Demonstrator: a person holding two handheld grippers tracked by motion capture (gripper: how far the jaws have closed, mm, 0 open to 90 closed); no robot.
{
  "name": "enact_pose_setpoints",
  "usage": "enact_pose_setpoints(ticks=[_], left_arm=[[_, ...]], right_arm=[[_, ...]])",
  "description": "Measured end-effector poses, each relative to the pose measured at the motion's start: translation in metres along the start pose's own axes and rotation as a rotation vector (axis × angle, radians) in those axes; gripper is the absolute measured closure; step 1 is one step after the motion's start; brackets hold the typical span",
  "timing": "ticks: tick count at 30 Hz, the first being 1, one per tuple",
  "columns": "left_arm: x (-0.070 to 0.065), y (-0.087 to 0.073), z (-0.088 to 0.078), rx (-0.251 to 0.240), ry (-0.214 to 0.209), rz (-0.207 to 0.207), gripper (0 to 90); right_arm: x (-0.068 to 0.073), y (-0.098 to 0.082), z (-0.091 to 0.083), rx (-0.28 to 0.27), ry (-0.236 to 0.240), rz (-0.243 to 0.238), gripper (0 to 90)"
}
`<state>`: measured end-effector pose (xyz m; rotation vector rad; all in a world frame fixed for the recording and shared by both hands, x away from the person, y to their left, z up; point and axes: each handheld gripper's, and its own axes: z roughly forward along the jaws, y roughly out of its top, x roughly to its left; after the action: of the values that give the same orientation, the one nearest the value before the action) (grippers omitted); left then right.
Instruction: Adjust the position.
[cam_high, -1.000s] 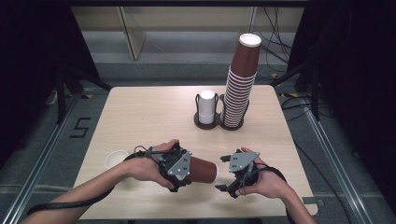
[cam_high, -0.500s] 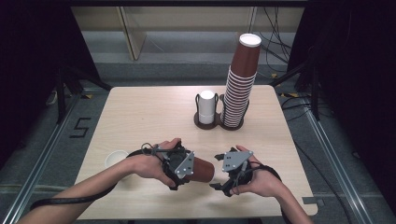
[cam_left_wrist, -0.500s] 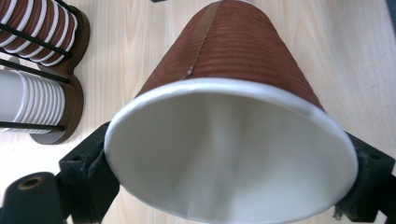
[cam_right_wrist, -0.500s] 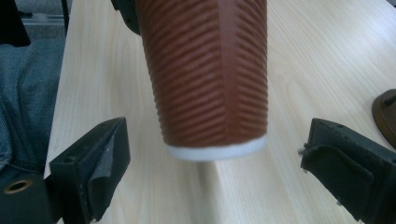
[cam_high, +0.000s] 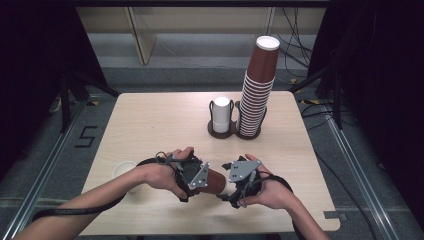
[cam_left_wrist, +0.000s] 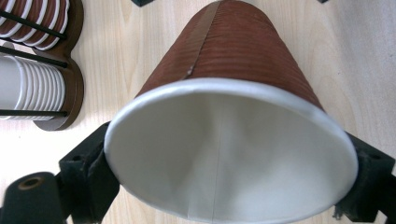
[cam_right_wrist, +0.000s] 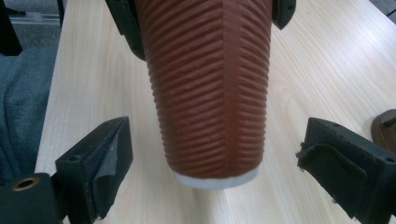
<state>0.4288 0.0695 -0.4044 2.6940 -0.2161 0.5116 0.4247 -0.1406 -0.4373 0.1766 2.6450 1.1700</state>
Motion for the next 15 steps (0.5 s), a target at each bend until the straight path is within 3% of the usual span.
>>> enact_pose_setpoints(ticks=[1,2,3,4,5,6,7,10,11,12,14,15], left_arm=[[0.000,0.000,0.000,0.002,0.000,0.002,11.6],[0.000,0.001,0.000,0.003,0.001,0.003,11.6],[0.000,0.001,-0.001,0.003,0.002,0.005,11.5],[0.000,0.002,-0.001,-0.006,0.006,0.001,11.6],[0.001,0.002,-0.001,-0.006,0.006,0.001,11.6],[0.001,0.002,-0.001,-0.006,0.007,0.000,11.6],[0.001,0.003,-0.002,-0.006,0.009,0.001,11.6],[0.001,0.004,-0.002,-0.005,0.010,0.002,11.6],[0.001,0.004,-0.002,-0.011,0.008,-0.001,11.6],[0.000,0.004,-0.001,-0.013,0.005,-0.001,11.6],[0.000,0.005,-0.001,-0.012,0.008,0.003,11.6],[0.000,0.006,-0.001,-0.015,0.008,0.004,11.6]], right_arm=[[0.002,0.000,0.000,0.004,-0.005,0.031,10.9],[0.001,0.001,0.002,-0.006,-0.008,-0.005,11.7],[0.001,0.002,0.003,-0.008,-0.003,-0.002,12.5],[0.004,0.002,0.004,-0.003,-0.009,0.033,13.2],[0.001,0.004,0.006,-0.016,-0.007,0.000,13.5],[0.004,0.004,0.006,-0.005,-0.017,0.031,13.8],[0.002,0.005,0.009,-0.019,-0.008,-0.007,14.2],[0.001,0.007,0.014,-0.015,-0.017,-0.021,14.5],[0.002,0.007,0.016,-0.010,-0.007,-0.016,14.6],[0.005,0.007,0.017,0.003,-0.011,0.024,14.7],[0.002,0.009,0.020,-0.005,-0.018,-0.026,14.8],[0.003,0.009,0.022,-0.002,-0.007,-0.011,14.8]])
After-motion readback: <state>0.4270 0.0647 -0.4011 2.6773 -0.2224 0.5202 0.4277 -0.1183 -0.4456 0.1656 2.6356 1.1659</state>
